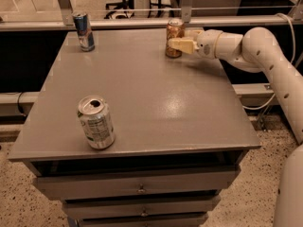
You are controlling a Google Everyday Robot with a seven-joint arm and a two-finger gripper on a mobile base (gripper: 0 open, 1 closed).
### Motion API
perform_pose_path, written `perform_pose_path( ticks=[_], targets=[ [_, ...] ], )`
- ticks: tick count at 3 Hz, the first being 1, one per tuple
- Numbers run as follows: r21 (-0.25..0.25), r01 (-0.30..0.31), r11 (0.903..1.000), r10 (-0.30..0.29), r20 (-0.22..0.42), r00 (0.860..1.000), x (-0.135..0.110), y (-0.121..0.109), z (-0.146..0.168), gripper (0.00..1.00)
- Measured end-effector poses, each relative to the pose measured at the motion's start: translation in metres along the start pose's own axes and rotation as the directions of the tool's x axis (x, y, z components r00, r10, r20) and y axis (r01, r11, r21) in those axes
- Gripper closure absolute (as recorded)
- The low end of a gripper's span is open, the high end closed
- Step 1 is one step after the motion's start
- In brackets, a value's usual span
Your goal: Move orange can near 7up can
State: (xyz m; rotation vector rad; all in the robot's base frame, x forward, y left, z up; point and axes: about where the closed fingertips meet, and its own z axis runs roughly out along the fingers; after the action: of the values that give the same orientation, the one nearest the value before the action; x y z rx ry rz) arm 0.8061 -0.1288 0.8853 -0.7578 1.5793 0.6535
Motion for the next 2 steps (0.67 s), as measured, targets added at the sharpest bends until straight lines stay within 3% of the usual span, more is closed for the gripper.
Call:
perform_pose_path(
  ticks=[2],
  targets=[
    [-0.116, -0.091, 0.9892, 0.097, 0.051, 0.994, 0.0014, 0.0188, 0.0112, 0.94]
  ],
)
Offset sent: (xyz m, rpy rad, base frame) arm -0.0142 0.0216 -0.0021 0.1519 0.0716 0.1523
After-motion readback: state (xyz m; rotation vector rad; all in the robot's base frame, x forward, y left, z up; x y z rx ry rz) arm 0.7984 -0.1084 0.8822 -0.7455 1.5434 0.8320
